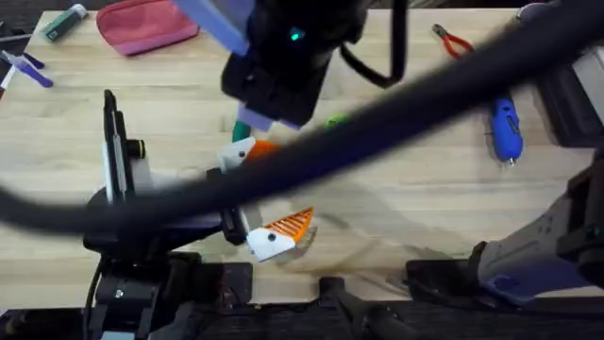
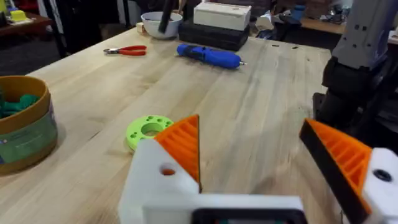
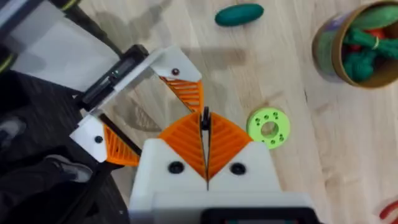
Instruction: Pick up the gripper from the table and insert it into the empty holder that is missing its gripper. Then pick up a screw, insert it into the mounting hole, and use the screwdriver to tighten it. Finally, clean up the table by picking up the vegetable and placing it into the bucket.
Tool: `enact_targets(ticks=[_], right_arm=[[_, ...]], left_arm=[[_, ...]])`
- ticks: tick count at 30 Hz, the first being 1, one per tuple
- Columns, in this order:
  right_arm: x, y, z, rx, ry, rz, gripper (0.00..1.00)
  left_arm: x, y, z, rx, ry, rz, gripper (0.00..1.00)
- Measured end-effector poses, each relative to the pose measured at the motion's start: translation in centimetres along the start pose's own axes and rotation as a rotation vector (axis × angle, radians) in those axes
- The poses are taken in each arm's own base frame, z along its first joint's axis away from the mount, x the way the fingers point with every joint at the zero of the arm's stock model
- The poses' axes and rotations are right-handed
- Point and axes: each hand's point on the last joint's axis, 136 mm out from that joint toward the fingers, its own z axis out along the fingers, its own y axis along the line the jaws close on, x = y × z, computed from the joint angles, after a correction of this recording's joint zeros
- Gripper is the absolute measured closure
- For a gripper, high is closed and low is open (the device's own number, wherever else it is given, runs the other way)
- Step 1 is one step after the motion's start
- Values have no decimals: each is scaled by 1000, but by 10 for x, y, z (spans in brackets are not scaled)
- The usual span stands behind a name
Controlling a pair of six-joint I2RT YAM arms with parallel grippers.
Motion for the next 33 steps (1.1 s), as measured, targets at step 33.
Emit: enact_targets(ticks=[33], right_arm=[[-12,29,32,-46,37,-447,991]], left_arm=[[0,0,0,0,0,0,15]])
